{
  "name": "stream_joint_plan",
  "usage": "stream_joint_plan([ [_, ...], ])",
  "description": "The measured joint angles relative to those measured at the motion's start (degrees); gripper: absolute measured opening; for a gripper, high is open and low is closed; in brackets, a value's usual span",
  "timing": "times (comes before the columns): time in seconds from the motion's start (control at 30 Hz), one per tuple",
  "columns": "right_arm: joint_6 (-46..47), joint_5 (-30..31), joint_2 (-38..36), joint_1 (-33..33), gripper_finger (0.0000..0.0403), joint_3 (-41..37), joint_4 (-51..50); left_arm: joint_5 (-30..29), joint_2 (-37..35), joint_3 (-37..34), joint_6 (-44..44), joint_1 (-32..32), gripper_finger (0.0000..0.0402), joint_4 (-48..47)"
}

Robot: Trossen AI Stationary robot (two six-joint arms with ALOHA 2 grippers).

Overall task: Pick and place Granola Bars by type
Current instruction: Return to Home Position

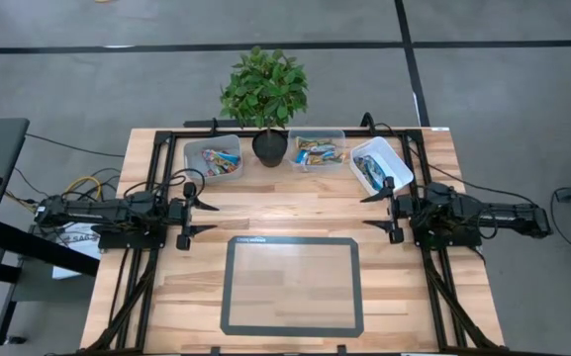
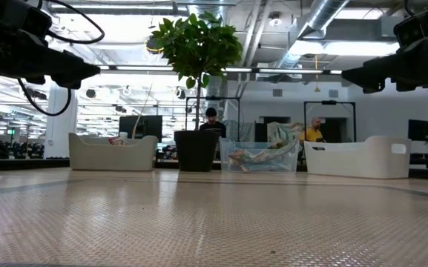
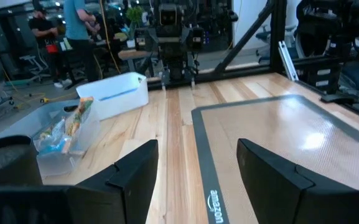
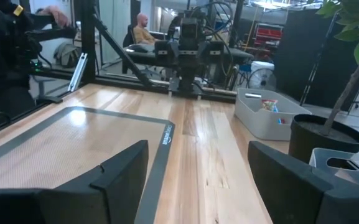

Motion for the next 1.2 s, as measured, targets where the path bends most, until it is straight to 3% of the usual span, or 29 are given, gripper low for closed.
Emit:
stream_joint_plan([
  [0.27, 0.00, -0.02, 0.00, 0.01, 0.0270, 0.00, 0.00, 0.00, -3.85, 0.00, 0.00, -0.04, 0.0213, 0.04],
  [1.2, 0.02, -0.02, 0.00, -0.01, 0.0270, -0.02, 0.00, 0.00, -3.66, 0.00, 0.00, -0.04, 0.0213, 0.02],
])
